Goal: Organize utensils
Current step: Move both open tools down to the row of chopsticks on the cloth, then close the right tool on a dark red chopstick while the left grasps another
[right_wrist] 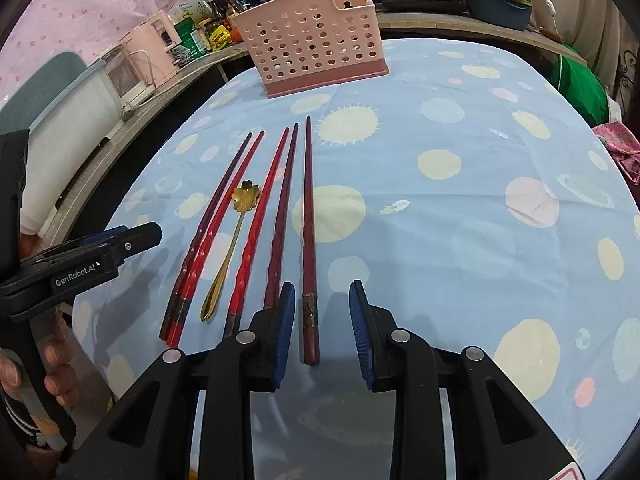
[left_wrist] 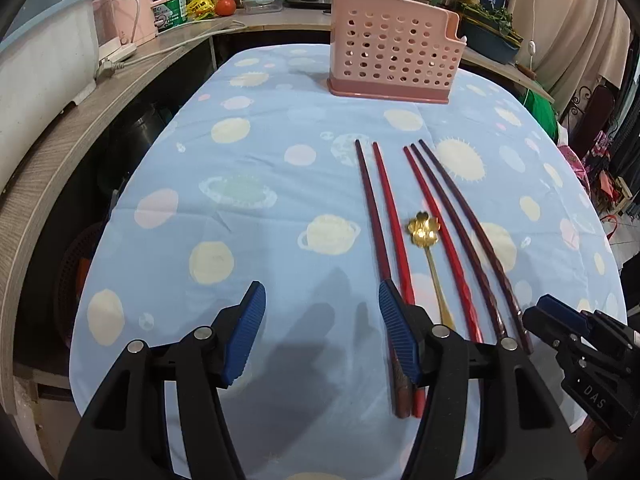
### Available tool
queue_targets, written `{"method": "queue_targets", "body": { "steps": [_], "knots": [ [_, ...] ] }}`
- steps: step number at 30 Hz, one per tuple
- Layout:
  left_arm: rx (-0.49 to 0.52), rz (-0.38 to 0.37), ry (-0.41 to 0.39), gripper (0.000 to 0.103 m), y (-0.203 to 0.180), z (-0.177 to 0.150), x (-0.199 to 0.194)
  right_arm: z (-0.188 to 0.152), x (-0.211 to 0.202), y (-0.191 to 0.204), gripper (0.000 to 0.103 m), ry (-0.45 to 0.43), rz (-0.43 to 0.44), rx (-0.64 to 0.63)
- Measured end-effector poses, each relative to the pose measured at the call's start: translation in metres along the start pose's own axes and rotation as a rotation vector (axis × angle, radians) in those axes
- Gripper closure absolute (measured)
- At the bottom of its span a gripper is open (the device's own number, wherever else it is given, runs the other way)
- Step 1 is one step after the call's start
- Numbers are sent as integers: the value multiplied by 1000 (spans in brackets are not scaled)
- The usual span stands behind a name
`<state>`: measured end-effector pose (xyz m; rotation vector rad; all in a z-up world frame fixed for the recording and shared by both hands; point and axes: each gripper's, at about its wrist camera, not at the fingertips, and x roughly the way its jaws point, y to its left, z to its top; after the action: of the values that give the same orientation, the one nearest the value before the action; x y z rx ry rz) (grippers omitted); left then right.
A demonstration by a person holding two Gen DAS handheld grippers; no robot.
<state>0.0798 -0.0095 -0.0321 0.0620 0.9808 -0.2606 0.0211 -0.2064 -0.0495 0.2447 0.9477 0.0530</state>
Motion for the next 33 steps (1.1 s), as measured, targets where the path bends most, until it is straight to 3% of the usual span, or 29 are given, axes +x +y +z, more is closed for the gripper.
{"method": "queue_targets", "body": {
  "steps": [14,33],
  "knots": [
    [23,-24,29,46,-7,-21,-2,-10,3,3,94,-9,-47,-39],
    [60,-33,58,48,-21,-36,3,-10,3,-1,95,-13,-30,-13]
  ]
}}
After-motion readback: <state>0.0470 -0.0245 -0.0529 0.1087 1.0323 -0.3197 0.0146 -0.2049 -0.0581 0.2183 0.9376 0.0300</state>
